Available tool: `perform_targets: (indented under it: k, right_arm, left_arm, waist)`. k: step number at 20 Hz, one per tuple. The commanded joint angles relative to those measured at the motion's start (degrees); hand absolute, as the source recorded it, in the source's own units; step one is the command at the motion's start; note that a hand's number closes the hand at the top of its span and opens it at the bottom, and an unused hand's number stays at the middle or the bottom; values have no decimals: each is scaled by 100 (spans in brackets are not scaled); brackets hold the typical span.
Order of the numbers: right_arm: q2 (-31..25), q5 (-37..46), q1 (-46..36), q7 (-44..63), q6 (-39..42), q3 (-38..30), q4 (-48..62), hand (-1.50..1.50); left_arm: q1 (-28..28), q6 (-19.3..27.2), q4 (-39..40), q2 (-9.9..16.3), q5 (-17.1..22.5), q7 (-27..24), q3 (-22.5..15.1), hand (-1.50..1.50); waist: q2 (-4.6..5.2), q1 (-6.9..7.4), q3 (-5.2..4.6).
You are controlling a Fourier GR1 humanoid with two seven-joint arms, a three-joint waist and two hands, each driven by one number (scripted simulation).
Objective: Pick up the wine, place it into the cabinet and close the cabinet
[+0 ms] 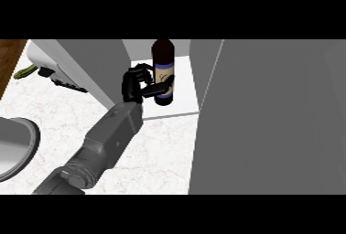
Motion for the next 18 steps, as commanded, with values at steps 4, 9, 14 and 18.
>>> perform_targets:
  k: [4,9,14,18]
  right_arm:
    - [120,-140,-140,53,-95,83,-99,-150]
    - [156,8,-212,150,-166,237,-137,-150]
    - [258,-120,16,-202,36,289,29,-150]
    - [197,-186,-97,7,-47,153,-49,-150]
  left_arm:
    - [360,-268,-106,-15,230,-231,47,150]
    - [813,-553,-101,-16,372,-347,-24,150]
    - [863,-542,-74,-16,364,-291,-190,150]
    - [931,-341,-96,-14,444,-334,-286,150]
  waist:
    - [-14,-152,-6]
    - [-25,-336,-22]
    - [19,-280,-12]
    - [-7,-387,-15]
